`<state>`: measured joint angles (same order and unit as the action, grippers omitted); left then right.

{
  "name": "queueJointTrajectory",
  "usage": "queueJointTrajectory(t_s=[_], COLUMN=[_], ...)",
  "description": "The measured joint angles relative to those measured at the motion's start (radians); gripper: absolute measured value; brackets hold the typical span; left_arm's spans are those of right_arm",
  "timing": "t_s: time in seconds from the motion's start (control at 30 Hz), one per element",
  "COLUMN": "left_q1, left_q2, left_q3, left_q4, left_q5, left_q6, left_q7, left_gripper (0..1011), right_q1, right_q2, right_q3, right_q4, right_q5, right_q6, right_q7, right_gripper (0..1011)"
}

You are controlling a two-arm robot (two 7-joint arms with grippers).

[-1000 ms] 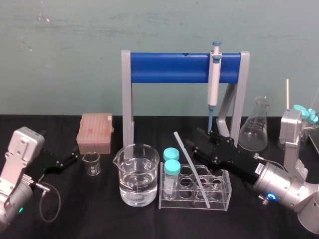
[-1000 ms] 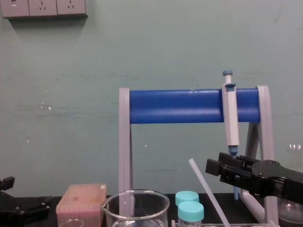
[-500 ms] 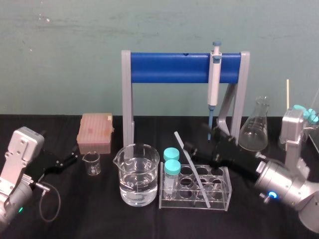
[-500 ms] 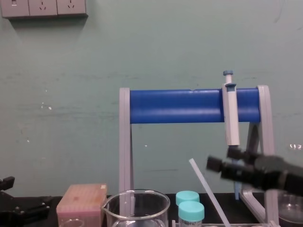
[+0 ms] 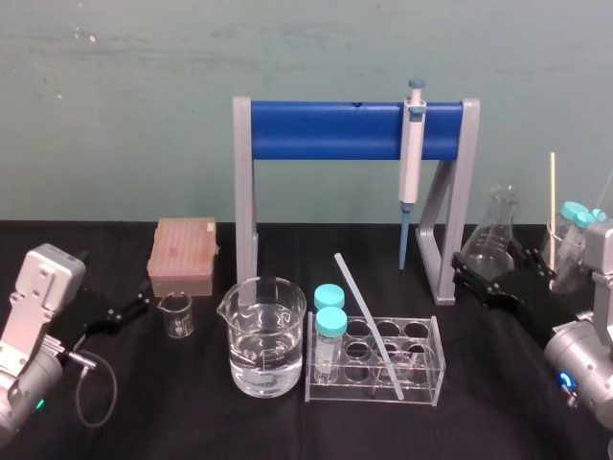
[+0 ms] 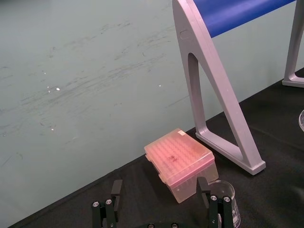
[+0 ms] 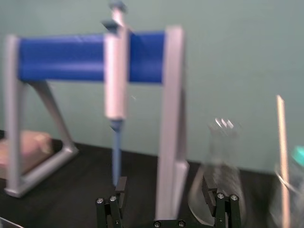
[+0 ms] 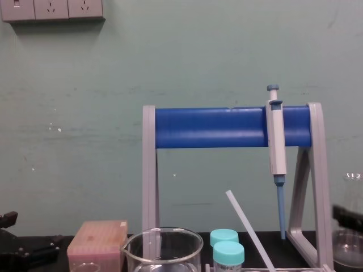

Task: Pick up the stirring rod with one hand, then place it down.

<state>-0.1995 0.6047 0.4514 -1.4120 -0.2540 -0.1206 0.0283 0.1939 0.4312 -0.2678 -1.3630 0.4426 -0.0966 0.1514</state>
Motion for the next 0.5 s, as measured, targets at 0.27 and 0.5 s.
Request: queueJointTrajectory(t_s=[0.27, 0.5], left_q1=[0.000, 0.000], left_q2=[0.000, 0.000], left_q3=[0.000, 0.000], left_q4=[0.000, 0.000], left_q5=[0.000, 0.000], left_q6=[0.000, 0.000], left_q7=[0.000, 0.000], left_gripper=[1000, 1000], right_q1=[-0.012, -0.010], right_q2=[-0.010, -0.008], right_q3=[0.011, 0.009], right_q4=[0.013, 0.010], right_q5=[-0.007, -0.007], right_q6=[0.031, 0.025], right_q7=[-0.027, -0.025], right_gripper=[1000, 1000])
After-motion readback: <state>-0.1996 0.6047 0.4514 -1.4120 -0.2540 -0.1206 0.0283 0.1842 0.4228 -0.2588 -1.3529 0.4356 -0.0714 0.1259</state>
